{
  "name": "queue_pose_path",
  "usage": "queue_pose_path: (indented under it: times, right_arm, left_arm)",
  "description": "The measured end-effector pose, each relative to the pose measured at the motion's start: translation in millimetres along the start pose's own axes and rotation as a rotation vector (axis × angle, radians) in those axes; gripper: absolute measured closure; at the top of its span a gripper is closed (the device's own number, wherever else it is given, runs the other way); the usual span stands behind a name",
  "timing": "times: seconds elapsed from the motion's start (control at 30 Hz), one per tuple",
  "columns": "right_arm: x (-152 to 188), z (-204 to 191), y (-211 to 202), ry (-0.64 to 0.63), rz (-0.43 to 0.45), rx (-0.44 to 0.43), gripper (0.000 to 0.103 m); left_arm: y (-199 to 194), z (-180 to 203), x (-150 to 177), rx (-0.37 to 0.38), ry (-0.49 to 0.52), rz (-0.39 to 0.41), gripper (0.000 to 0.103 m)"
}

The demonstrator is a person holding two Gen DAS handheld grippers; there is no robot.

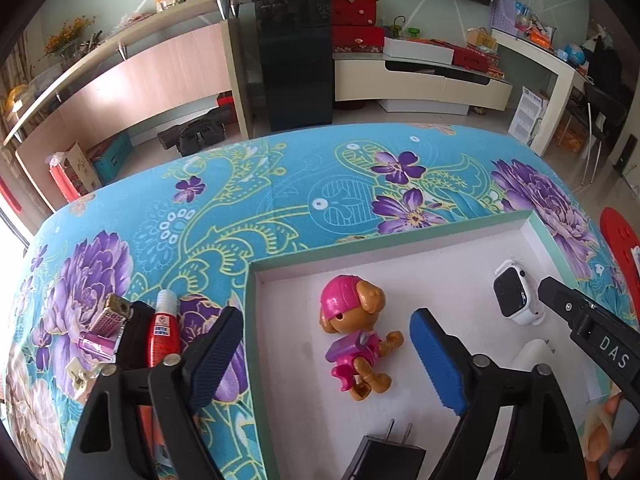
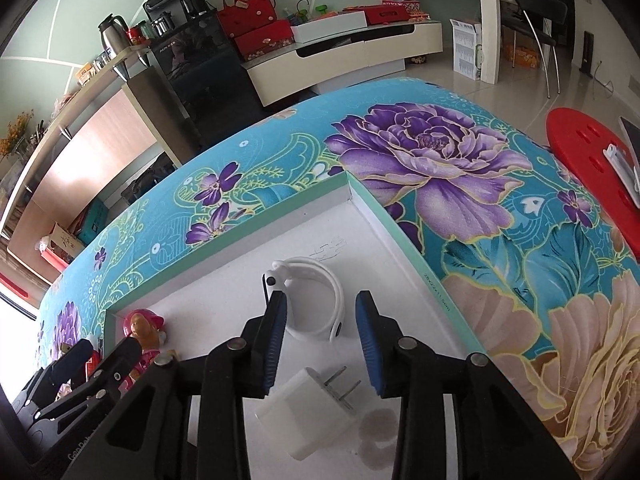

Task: Organize rigid objects
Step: 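Release the watch into the tray with the right tool while the left tool drops the dog there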

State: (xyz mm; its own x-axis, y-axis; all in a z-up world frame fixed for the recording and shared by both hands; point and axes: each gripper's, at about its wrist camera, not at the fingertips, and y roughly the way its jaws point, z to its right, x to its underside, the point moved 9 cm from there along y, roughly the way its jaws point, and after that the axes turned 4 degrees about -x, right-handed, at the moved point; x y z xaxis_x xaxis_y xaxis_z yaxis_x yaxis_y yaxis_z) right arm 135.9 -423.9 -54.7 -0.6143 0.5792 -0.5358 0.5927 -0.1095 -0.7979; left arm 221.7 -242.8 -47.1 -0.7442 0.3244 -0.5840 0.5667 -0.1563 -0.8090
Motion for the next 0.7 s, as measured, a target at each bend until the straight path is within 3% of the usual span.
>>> queue_pose_path:
  times: [0.07,0.13,0.2,0.7]
  right_arm:
    - [-3,-4,-4,-0.018,0.016,0.002,0.046]
    - [-4,-9,-6,-0.029,0.023,-0.009,0.044]
    - [-3,-12,-5,-0.043,0.017,-0.005,0.028]
    - [6,-28,4,-0.115,-0.02,0.058,0.02]
  left_arm:
    - [-4,-8,-2,-0.019,-0.013,0.015,0.004]
    - [-7,-18,-1,-0.044,-0.029,0.024,0.0]
    - [-7,-29,2,-0.071,-0.046,0.022,0.0]
    - [-8,-100,47,-0.131,-0.223,-0.009,0.0]
